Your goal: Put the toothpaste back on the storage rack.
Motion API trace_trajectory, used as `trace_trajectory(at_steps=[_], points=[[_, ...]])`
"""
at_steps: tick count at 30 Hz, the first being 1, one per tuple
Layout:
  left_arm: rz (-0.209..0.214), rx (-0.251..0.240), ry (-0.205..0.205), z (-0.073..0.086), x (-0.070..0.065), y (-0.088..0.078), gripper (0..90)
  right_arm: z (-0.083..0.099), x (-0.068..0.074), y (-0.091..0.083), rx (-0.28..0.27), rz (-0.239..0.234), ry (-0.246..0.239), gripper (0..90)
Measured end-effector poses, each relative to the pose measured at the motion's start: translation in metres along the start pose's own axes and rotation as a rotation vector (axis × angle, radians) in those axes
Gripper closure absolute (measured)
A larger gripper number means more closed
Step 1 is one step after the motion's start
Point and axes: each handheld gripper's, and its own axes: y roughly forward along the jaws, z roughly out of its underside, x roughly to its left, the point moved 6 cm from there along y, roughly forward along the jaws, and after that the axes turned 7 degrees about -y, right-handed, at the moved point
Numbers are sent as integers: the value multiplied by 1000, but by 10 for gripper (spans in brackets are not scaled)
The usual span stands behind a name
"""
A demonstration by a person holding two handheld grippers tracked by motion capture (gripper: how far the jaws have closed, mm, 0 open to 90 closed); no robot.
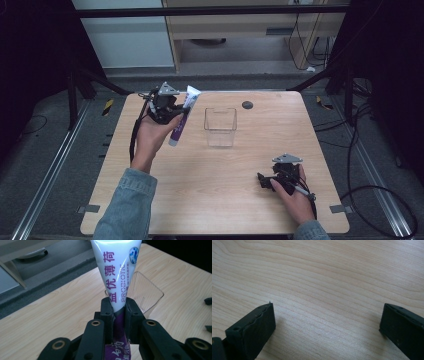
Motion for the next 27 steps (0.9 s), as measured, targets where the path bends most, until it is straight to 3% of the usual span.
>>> trace_trajectory(at_steps=[10,14,20,27], points=[[25,-14,-3,-17,-9,12,789,0,1,0,0,-3,1,4],[5,-5,13,-22,-15,19,789,0,0,0,-1,-3,-1,4],[12,-8,8,-32,-20,28,789,0,0,0,0,-1,-4,4],[36,-35,14,-49,-31,33,789,0,0,0,0,-2,-3,4]])
